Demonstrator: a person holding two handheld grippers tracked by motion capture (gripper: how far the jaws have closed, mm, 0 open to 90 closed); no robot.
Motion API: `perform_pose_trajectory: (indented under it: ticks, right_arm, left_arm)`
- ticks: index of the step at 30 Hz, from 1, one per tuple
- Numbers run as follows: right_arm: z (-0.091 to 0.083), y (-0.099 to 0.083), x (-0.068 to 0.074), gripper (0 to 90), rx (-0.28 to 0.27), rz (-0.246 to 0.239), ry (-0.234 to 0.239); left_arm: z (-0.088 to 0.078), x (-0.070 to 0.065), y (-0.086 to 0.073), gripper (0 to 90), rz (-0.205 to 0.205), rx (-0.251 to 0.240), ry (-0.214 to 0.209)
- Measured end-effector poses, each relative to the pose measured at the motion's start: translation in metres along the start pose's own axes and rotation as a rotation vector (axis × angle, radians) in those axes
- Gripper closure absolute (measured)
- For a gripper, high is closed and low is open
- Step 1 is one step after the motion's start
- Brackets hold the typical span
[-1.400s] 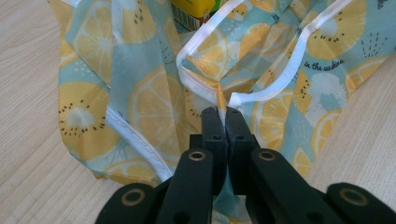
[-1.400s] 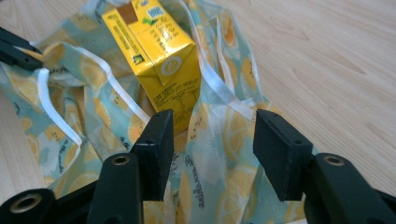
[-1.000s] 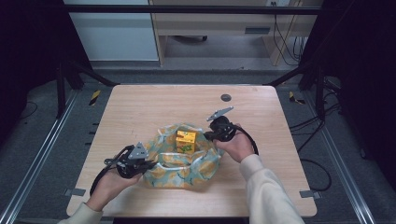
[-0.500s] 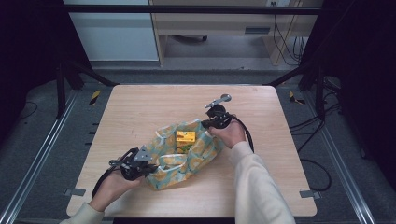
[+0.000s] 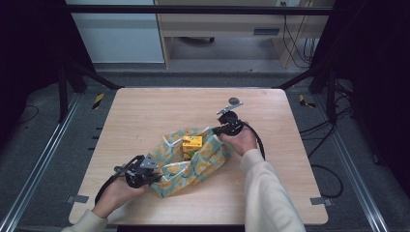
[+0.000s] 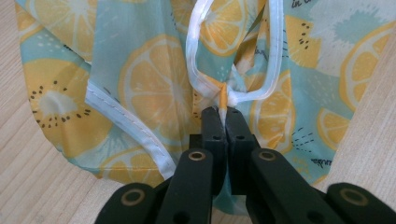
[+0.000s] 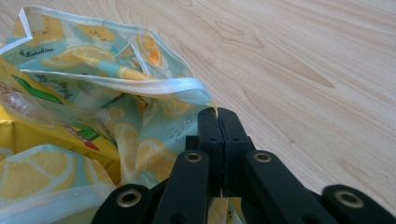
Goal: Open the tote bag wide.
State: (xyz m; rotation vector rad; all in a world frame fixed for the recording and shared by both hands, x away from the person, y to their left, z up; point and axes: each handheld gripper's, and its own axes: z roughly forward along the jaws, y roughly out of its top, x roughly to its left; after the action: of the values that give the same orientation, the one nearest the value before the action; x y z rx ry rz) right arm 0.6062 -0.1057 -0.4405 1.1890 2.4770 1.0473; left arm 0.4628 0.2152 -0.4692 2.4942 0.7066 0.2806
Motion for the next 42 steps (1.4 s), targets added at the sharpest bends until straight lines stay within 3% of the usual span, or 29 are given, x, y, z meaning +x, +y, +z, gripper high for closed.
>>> perform_pose_trajectory:
  ticks: [7,12,13,26,28,31,34,42]
  right_arm:
    - [-0.008,0.002,0.001,82.3,-0.033,0.001,-0.014]
    - [-0.017,0.005,0.003,71.3,-0.044,-0.002,-0.04]
    - [-0.024,0.006,0.004,63.3,-0.054,-0.009,-0.055]
    - [-0.063,0.012,0.019,47.0,-0.112,-0.058,-0.09]
    - [-0.074,0.011,0.024,41.8,-0.128,-0.062,-0.095]
    - [-0.082,0.01,0.029,38.5,-0.141,-0.065,-0.093]
    - [-0.1,0.002,0.041,32.3,-0.17,-0.081,-0.091]
    - [-0.117,-0.02,0.055,25.8,-0.175,-0.103,-0.078]
  left_arm:
    - [-0.002,0.0,0.001,86.2,-0.009,-0.026,0.004]
    - [-0.004,-0.001,0.002,83.0,-0.011,-0.041,0.013]
    - [-0.005,-0.002,0.003,80.8,-0.012,-0.044,0.014]
    - [-0.011,-0.006,0.007,67.8,-0.009,-0.087,0.048]
    - [-0.013,-0.006,0.008,56.8,-0.006,-0.093,0.058]
    - [-0.02,-0.007,0.011,51.0,-0.011,-0.121,0.071]
    - [-0.032,-0.006,0.018,37.8,-0.013,-0.161,0.075]
    - [-0.041,-0.006,0.029,26.1,-0.027,-0.239,0.071]
